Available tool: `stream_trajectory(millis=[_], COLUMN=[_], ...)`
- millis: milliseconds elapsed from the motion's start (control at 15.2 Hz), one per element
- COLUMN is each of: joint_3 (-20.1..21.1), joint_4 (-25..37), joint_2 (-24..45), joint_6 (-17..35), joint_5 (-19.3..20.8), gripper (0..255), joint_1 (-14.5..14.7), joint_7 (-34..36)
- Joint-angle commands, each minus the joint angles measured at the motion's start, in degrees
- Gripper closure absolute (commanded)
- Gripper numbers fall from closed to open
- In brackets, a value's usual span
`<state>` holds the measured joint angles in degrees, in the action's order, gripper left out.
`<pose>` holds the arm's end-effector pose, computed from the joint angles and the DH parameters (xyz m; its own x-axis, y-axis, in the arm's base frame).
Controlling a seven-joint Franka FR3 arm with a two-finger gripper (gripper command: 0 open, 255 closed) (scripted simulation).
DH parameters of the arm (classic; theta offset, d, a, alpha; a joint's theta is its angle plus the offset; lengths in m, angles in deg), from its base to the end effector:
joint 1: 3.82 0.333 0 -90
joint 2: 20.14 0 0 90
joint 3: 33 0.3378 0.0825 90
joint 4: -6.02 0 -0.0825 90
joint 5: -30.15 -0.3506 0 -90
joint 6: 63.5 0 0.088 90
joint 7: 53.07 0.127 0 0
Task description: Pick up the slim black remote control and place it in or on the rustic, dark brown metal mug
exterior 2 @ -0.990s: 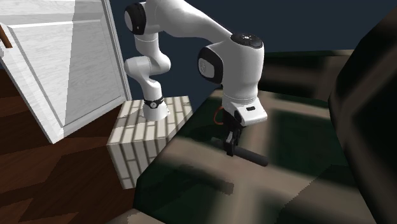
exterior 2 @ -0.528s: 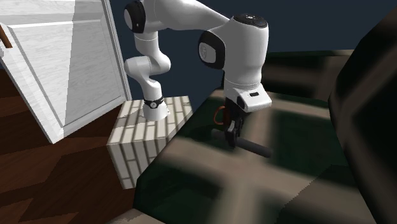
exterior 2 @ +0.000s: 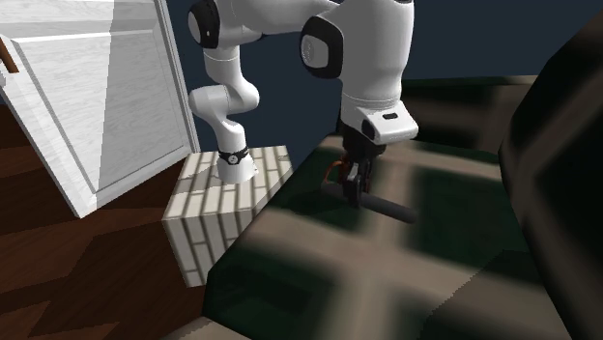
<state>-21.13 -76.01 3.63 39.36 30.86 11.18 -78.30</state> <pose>0.5918 0.2735 0.4661 0.6237 0.7817 -0.0087 0.7786 -0.6221 -0.0826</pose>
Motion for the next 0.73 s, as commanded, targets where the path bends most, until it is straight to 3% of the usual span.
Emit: stream_trajectory(millis=[0, 264, 660], joint_3=[0.03, 0.08, 1.92], joint_4=[1.58, 4.44, -14.10], joint_2=[0.03, 0.00, -12.63], joint_6=[-1.55, -4.43, 1.89], joint_5=[0.01, 0.01, -2.34], gripper=[255, 255, 255], joint_1=[0.08, 0.19, 1.29], joint_7=[0.08, 0.20, 3.25])
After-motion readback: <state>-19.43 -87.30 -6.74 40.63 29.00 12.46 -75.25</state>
